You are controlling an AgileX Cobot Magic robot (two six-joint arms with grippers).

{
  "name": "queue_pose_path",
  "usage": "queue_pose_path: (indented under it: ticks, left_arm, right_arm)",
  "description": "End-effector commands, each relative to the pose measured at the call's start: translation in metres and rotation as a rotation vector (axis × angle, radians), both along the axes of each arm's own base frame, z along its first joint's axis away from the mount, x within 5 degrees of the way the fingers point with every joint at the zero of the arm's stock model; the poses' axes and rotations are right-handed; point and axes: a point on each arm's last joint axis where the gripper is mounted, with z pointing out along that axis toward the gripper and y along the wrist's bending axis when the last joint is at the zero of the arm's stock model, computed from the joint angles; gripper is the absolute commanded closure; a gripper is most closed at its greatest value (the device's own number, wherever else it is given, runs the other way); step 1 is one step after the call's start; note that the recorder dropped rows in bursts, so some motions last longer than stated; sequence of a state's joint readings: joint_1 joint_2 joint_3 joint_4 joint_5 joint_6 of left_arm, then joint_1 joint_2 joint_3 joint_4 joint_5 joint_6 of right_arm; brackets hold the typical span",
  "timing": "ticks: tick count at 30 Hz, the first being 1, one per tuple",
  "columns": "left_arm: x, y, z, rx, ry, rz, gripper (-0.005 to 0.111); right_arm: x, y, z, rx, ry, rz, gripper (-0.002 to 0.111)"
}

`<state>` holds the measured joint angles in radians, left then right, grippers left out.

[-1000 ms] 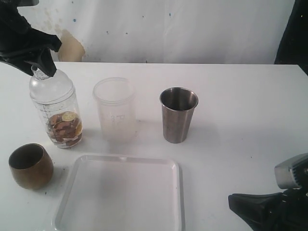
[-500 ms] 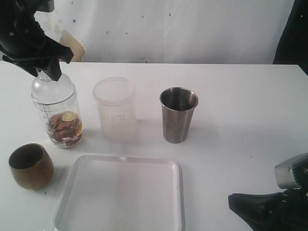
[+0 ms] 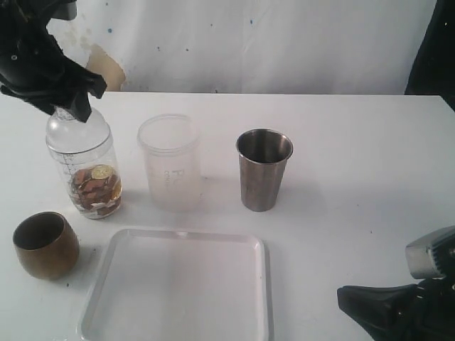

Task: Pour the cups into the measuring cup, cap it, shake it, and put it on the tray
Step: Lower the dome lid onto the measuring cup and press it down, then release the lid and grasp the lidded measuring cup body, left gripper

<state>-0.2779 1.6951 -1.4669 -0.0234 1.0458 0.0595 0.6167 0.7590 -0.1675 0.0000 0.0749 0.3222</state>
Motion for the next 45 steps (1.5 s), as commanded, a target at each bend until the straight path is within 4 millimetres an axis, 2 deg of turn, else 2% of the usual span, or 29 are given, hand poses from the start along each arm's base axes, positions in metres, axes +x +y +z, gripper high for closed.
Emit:
queue_pose_path:
  ticks: [1,4,13,15,18,20,24,28,33,39,45]
  left_arm:
    - [-0.001,-0.001,-0.014,0.028,0.103,-0.002,0.033]
    - [-0.003,-0.001,-0.004,0.012,0.049,0.002,0.028]
    - [-0.023,0.005,0.042,-0.043,-0.134,0.006,0.028]
    - [-0.032,0.008,0.048,-0.059,-0.181,0.007,0.028]
    - [-0.044,0.011,0.045,-0.084,-0.273,0.007,0.028]
    - [-0.054,0.014,0.034,-0.108,-0.341,0.012,0.028]
    - [-0.074,0.019,-0.002,-0.165,-0.443,0.037,0.028]
    - [-0.091,0.025,-0.041,-0.267,-0.562,0.127,0.028]
    - [-0.107,0.037,-0.078,-0.326,-0.728,0.225,0.026]
    - [-0.121,0.036,-0.099,-0.385,-0.835,0.149,0.026]
    - [-0.114,0.026,-0.121,-0.380,-0.793,0.053,0.026]
  right_arm:
    - [-0.001,-0.002,0.000,-0.006,-0.009,-0.002,0.108]
    - [-0.001,-0.002,0.000,-0.006,-0.009,-0.002,0.108]
    - [-0.001,-0.002,0.000,-0.006,-0.009,-0.002,0.108]
    - [0.000,-0.002,0.000,-0.004,-0.011,-0.002,0.108]
    - [0.000,-0.002,0.000,-0.004,-0.011,-0.002,0.108]
    - [0.000,-0.002,0.000,-0.004,-0.011,-0.002,0.108]
    - [0.000,-0.002,0.000,-0.004,-0.011,-0.002,0.108]
    - [0.000,-0.002,0.000,-0.004,-0.011,-0.002,0.108]
    - [0.000,-0.001,0.000,0.002,-0.010,-0.004,0.108]
    - [0.000,-0.001,0.000,0.000,-0.017,-0.002,0.108]
    - [0.000,-0.001,0.000,0.000,-0.017,-0.002,0.108]
